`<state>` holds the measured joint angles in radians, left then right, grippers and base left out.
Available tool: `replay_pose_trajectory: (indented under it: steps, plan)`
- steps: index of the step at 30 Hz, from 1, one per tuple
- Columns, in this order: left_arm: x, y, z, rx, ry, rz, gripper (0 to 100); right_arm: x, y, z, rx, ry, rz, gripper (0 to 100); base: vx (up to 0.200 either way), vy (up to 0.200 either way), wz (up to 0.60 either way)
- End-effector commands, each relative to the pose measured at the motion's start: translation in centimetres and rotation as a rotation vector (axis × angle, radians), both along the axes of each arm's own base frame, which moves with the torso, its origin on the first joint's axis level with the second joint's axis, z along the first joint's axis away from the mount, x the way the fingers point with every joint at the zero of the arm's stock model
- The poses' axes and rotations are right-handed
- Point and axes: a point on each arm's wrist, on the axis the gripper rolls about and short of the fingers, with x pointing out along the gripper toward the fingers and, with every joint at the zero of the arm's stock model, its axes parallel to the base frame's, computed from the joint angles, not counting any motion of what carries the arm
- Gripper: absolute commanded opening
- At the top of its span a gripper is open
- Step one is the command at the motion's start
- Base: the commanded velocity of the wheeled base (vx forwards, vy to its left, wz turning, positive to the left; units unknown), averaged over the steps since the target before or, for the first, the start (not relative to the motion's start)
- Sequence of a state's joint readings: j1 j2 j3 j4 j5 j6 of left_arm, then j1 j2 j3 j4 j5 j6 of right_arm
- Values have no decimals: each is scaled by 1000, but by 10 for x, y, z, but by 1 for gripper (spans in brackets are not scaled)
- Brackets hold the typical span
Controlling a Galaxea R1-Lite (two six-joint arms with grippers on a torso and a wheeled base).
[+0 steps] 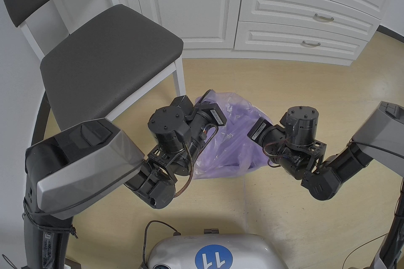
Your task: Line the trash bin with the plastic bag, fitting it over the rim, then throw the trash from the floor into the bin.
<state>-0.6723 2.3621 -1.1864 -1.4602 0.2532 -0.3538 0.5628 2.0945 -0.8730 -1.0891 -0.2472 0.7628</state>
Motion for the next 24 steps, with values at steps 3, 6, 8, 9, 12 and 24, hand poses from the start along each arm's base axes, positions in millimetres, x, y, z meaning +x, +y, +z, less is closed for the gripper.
replay_pose_trajectory:
  steps: [3,6,8,9,12,24]
  plan:
    - [-14,9,22,-25,-30,-1,0,24,14,-5,31,-21,16,0,0,0,0]
    - [-24,13,33,-29,-37,-10,0,26,18,-6,35,-26,23,0,0,0,0]
    - [-29,13,38,-31,-42,-17,0,26,19,-5,40,-29,25,0,0,0,0]
    - [-34,14,46,-39,-52,-26,0,25,19,-4,49,-27,24,0,0,0,0]
    - [-38,15,49,-36,-52,-32,0,25,19,-3,57,-25,23,0,0,0,0]
    - [-36,-15,10,6,3,-95,0,56,-7,-33,28,19,-64,0,0,0,0]
